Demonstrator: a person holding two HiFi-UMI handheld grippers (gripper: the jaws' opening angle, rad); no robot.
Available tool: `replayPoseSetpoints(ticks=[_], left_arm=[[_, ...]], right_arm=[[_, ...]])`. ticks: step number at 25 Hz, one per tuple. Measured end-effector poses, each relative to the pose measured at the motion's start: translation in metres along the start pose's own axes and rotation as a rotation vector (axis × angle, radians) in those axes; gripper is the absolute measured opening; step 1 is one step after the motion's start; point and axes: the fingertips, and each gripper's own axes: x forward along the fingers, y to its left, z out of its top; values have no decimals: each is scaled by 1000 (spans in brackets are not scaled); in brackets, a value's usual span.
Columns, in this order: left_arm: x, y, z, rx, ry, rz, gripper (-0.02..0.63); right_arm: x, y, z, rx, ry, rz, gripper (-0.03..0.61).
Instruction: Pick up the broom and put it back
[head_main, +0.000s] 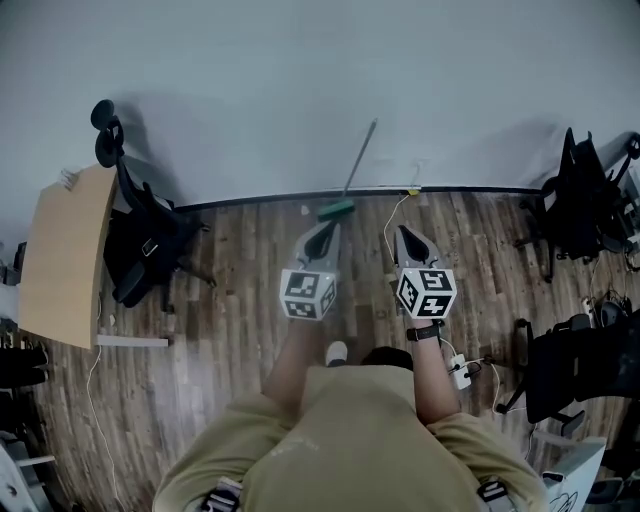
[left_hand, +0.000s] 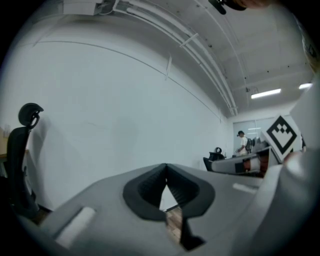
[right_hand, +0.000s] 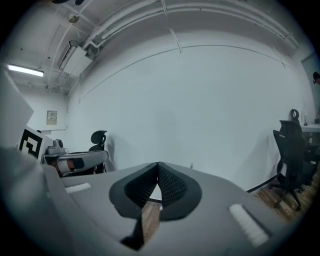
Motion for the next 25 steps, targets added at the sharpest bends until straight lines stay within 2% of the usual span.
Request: replayPoseSetpoints(ticks=[4,9,14,20,22,25], left_arm=[[36,5,-12,-13,40,-21,2],[100,6,-26,-7,68,-21,2],[177,20,-23,37,107,13,2],[282,44,9,17,60,90,2],[312,41,7,3,62,96,2],[346,29,-15,-6,112,80,2]], right_arm=[[15,-27,5,11,11,-25,5],[51,-99,-1,40,14,-51,5],[125,-159,29,62,-44,8,5],[210,-217,92,19,-84,106,5],[228,-242,99,26,-79,117,5],[250,-283,90,71,-51,105,5]])
